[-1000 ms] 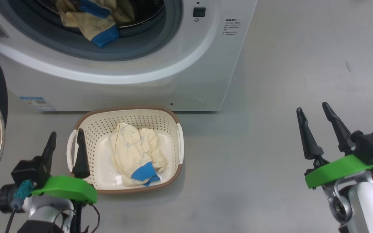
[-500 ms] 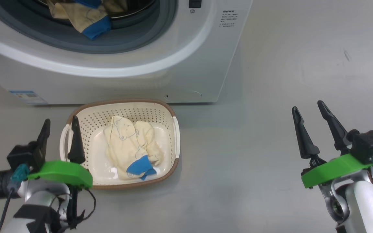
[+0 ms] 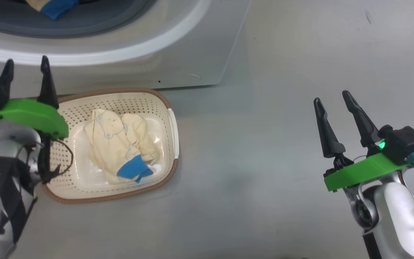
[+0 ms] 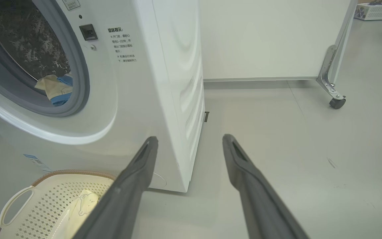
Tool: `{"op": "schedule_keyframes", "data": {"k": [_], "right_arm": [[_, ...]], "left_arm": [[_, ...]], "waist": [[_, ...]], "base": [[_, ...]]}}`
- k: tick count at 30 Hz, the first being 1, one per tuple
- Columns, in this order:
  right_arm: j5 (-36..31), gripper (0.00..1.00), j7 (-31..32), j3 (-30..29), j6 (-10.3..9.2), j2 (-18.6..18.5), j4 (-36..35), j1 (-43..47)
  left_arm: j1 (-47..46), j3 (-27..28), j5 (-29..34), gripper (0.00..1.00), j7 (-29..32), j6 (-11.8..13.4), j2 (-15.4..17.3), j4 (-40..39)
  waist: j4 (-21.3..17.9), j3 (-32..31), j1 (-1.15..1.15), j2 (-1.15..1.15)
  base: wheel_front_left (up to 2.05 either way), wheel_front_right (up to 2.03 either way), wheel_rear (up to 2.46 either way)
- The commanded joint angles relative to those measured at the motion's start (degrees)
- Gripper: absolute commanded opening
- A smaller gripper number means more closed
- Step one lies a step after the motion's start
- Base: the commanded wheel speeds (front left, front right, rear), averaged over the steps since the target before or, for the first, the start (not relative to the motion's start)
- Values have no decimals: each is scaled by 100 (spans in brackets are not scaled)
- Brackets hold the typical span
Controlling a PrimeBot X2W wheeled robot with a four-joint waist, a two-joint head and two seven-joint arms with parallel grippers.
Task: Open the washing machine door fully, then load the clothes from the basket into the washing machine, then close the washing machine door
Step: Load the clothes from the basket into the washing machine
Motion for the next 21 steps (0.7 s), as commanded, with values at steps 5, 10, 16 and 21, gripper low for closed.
{"op": "schedule_keyframes", "data": {"k": [5,10,16,21], "right_arm": [[128,100,-77,239,25,29,-53,-233],[232,100,-84,325,25,70,-67,-379],[369,100,-85,443,25,101,-92,-470],[489,100,-86,542,25,108,-100,-527]], "left_arm": [[-925,279,-18,100,435,-266,492,248],[-1624,273,-90,100,959,-586,751,600],[-2303,225,-84,100,1570,-831,1070,980],[-2648,197,-91,100,1952,-936,1243,1188]], "waist": [[-374,380,-1,0],[-609,615,-1,0],[-865,851,-1,0],[-1023,1007,-1,0]], "base": [[0,0,0],[0,0,0],[0,0,0],[0,0,0]]}}
